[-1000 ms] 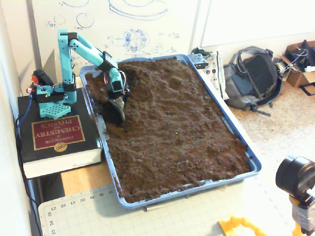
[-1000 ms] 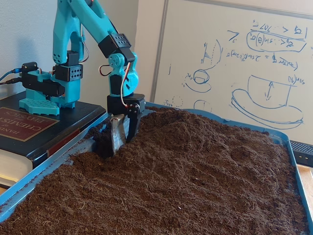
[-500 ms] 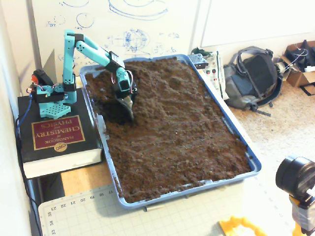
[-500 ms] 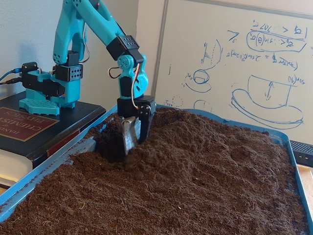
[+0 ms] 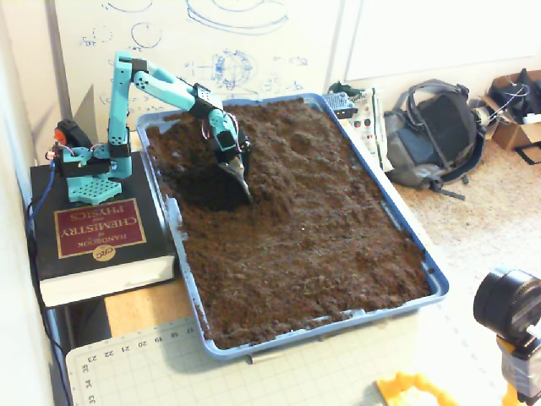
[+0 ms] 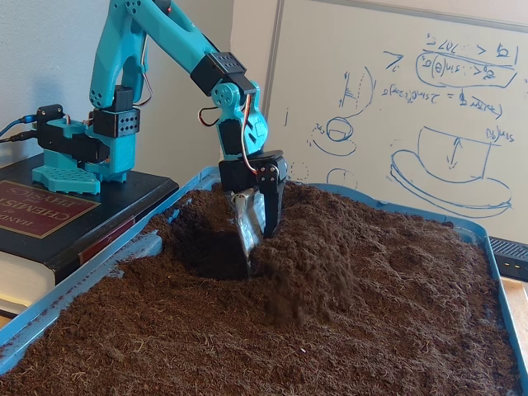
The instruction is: Build a berm.
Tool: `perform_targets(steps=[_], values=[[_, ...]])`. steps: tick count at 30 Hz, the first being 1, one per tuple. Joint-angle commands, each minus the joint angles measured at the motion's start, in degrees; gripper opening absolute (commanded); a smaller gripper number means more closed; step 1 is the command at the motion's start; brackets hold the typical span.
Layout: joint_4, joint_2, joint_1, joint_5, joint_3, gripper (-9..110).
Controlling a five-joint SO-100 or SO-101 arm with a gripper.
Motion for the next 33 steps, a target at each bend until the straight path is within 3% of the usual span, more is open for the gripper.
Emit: perform_targets(steps=[1, 11, 33], values=[[-1.67, 2.81, 1.49, 0.62, -5.89, 0], [-0.26, 6.50, 1.14, 4.83, -6.42, 0], [31.73, 36.83, -3.16, 8.09, -0.09, 1]])
